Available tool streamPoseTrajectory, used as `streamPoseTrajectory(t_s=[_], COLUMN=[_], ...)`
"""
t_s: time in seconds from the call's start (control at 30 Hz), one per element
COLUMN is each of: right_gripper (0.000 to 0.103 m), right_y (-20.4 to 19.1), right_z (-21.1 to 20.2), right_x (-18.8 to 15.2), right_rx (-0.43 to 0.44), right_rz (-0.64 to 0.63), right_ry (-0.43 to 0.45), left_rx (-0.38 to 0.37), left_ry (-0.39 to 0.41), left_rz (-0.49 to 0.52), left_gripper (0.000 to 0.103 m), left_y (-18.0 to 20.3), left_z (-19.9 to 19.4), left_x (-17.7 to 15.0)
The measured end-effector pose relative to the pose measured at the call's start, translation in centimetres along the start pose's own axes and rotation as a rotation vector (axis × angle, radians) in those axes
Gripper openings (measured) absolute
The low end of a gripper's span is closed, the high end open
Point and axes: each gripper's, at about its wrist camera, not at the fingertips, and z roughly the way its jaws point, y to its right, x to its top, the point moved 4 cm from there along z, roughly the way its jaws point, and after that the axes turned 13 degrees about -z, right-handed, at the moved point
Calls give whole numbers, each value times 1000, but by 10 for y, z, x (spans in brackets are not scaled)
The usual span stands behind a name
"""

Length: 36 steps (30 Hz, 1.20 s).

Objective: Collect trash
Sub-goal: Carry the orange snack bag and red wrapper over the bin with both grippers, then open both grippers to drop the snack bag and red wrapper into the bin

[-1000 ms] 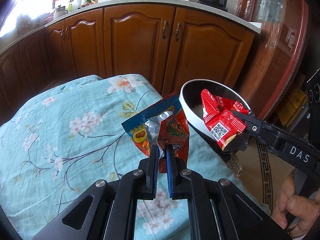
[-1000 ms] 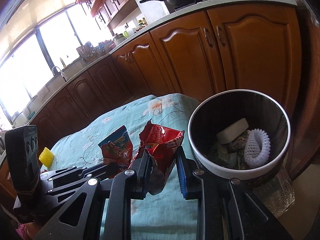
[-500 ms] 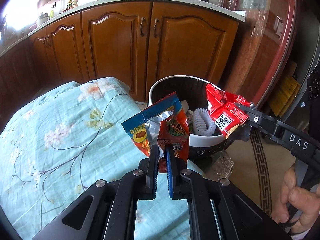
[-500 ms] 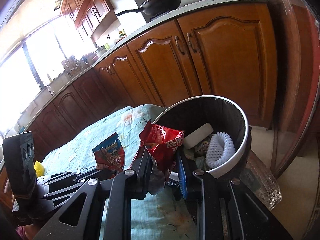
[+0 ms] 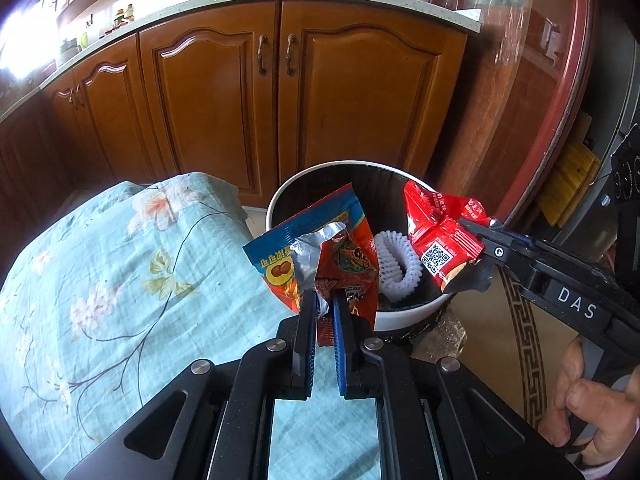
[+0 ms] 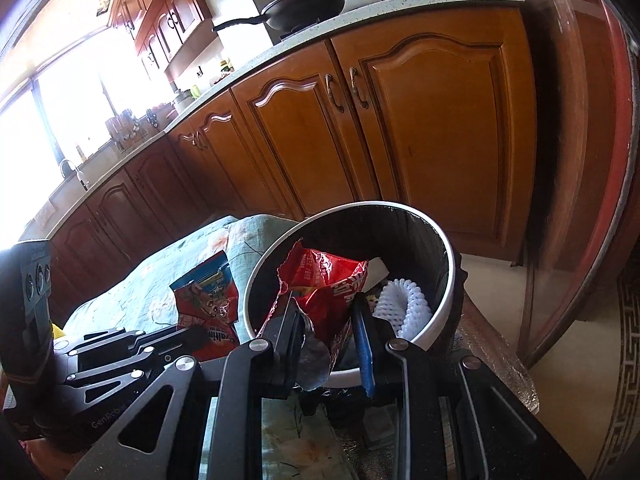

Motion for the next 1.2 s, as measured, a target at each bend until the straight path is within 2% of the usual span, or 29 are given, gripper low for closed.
streamPoseTrajectory(t_s=[0.77,1.2], right_gripper=[24,24], right_y=[37,40], right_z=[24,41], right_x=[18,19], right_rx=[-49,-52], right_rz=[-37,-71], right_ry=[-41,-91], left_rx=[41,17], left_ry=[-64,-100], left_rz=[66,77], left_gripper=[7,7], left_y=[35,40], left_z=[56,72], left_x=[29,42])
